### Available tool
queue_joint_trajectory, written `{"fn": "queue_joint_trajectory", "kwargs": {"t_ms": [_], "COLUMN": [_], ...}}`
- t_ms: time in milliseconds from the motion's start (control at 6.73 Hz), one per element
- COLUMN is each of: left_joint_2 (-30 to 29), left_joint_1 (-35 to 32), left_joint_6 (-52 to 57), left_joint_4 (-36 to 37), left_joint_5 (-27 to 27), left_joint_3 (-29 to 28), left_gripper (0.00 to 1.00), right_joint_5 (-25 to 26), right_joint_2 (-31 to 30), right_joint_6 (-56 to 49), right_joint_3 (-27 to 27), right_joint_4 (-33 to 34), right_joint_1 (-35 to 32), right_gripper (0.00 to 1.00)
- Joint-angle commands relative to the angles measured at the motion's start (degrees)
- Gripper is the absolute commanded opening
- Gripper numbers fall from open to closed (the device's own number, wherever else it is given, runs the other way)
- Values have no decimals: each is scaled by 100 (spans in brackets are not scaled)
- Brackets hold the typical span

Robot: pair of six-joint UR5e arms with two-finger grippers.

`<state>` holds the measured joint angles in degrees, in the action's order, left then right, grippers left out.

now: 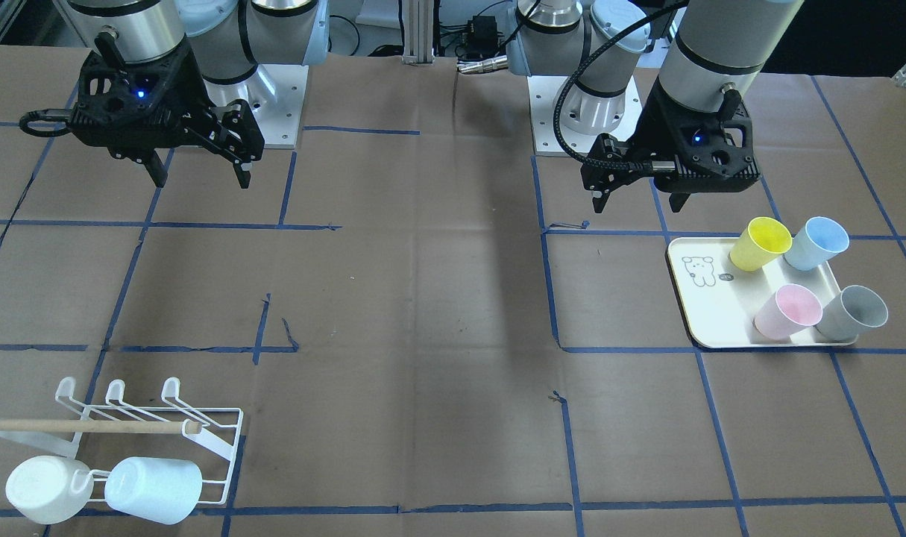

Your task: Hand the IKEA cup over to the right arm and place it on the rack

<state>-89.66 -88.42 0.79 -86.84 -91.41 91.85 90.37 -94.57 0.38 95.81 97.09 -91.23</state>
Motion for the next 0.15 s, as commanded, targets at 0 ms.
{"fn": "queue_joint_trajectory", "kwargs": {"t_ms": [0], "left_joint_2": [1], "left_joint_1": [0], "left_joint_6": [0], "left_joint_4": [0], "left_joint_5": [0], "left_joint_3": [0], "left_gripper": [99], "right_joint_5": [-2], "right_joint_2": [0], "right_joint_6": [6], "right_joint_3": [-1], "right_joint_4": [2], "right_joint_1": [0], "right_gripper": [100]}}
